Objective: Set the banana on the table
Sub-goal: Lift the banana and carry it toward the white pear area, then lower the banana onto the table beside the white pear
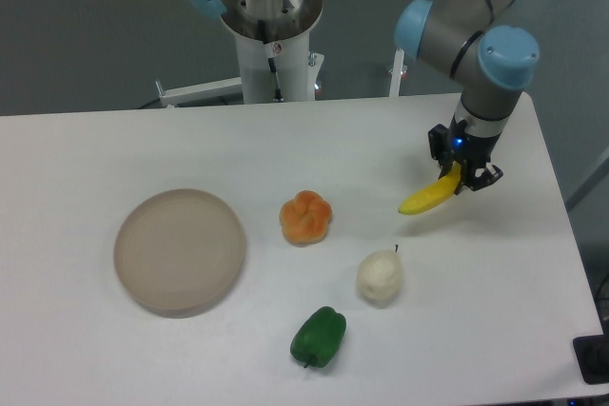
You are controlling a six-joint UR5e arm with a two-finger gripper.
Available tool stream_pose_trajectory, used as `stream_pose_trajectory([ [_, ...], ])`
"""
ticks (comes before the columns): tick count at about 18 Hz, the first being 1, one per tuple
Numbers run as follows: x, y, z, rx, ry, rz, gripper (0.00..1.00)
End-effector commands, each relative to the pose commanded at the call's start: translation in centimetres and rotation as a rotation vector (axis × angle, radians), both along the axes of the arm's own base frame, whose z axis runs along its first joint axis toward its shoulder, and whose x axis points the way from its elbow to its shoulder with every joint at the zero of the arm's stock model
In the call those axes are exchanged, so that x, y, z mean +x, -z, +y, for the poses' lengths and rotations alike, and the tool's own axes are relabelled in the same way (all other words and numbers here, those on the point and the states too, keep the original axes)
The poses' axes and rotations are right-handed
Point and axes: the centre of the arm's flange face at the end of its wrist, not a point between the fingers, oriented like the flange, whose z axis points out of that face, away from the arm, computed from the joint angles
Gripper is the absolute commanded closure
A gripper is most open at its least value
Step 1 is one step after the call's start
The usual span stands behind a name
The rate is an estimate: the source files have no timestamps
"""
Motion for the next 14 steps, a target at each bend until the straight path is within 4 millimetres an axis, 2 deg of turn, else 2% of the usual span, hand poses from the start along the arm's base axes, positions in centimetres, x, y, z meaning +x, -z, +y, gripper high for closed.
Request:
stream_pose_trajectory([
  [6, 0.3, 1.8, 0.2, -0.015, 0.011, -0.008, 0.74],
  [14, 0.3, 2.2, 0.5, -0.018, 0.011, -0.013, 0.74],
])
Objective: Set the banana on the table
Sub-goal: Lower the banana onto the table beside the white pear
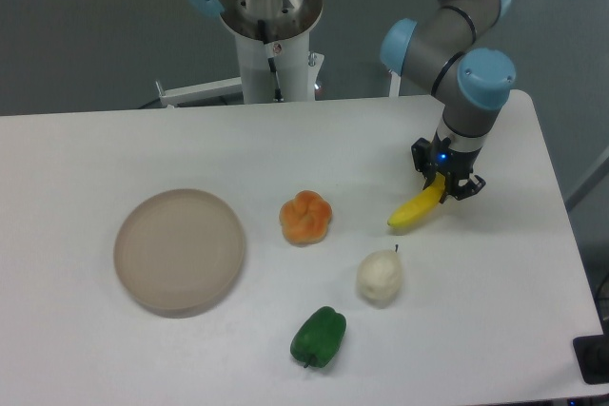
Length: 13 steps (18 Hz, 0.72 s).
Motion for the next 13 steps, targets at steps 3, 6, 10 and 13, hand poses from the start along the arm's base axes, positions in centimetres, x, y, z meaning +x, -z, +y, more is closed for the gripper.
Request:
stream_pose_trajectory([
  [3, -0.24, 0.44, 0.14, -0.002, 0.006, -0.003, 0.74],
  [6, -0.03, 0.48, 0.32, 0.002, 0.011, 0.004, 0.74],
  [10, 0.07, 0.89, 0.36, -0.002, 0.014, -0.002, 0.74],
  [13, 0.11, 1.04, 0.34, -0.003, 0.017, -0.004, 0.74],
])
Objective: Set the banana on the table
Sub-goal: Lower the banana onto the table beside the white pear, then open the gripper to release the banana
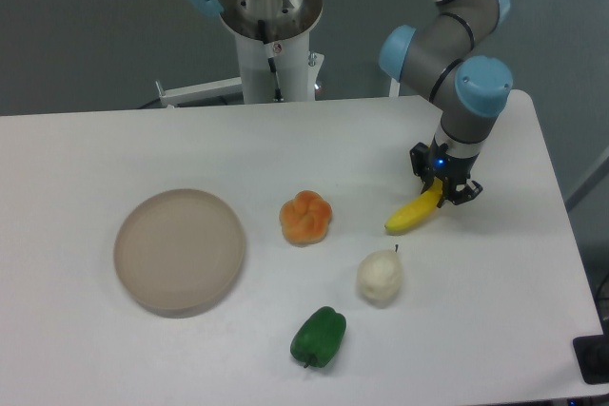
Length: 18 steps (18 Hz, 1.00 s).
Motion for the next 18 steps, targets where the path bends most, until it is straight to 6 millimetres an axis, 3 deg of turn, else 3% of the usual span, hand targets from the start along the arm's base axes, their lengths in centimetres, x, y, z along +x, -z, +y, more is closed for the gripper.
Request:
stream_pose_trajectory([
  [7, 0.0, 0.0, 0.0, 0.000, 0.002, 0.000, 0.69],
  [10, -0.2, -0.2, 0.1, 0.003, 0.000, 0.005, 0.51],
  [14, -0.5, -0.5, 0.2, 0.007, 0.000, 0.012, 0.36],
  [17, -1.1, -2.2, 0.7, 0.027, -0.003, 0.040, 0.21],
  [18, -1.0, -2.8, 1.0, 0.036, 0.000, 0.049, 0.11],
])
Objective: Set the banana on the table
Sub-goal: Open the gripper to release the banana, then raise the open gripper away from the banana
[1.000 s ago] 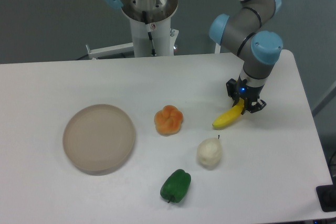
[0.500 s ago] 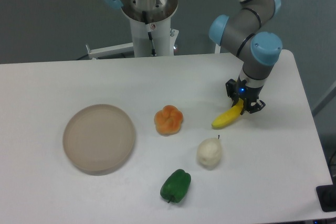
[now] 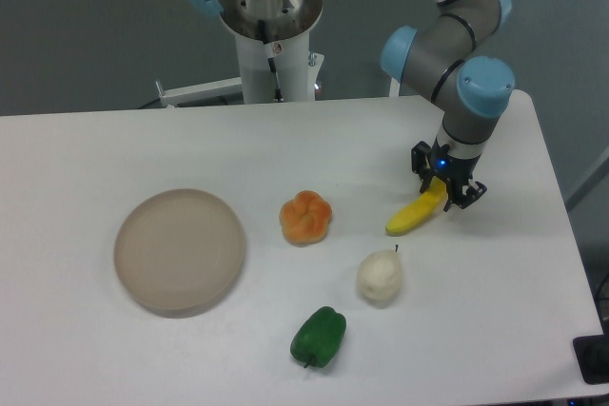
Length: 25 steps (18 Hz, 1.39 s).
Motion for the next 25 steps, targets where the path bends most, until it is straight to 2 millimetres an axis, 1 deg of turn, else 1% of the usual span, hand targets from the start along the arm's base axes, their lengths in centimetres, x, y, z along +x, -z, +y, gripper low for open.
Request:
stream_pose_trajectory([
  [1, 0.3, -0.6, 0.9, 0.010, 0.005, 0.011, 0.04],
  [2, 0.2, -2.2, 1.9, 0.029, 0.011, 0.038, 0.00],
  [7, 0.0, -6.6, 5.2, 0.088, 0.006, 0.112, 0.00],
  [10, 0.1, -8.3, 7.4, 0.119, -0.030, 0.134, 0.00],
  [12, -0.2, -9.4, 8.4, 0.136, -0.039, 0.153, 0.00],
  [16, -0.2, -9.8, 9.8, 0.143, -0.062, 0.161, 0.00],
  [17, 0.0, -10.2, 10.4, 0.144, -0.065, 0.171, 0.00],
  [20, 0.5, -10.2, 12.8, 0.131, -0.110, 0.200, 0.00],
  [22, 0.4, -10.5, 13.5, 0.130, -0.135, 0.215, 0.00],
  [25, 0.3, -10.5, 13.7, 0.129, -0.136, 0.219, 0.00],
])
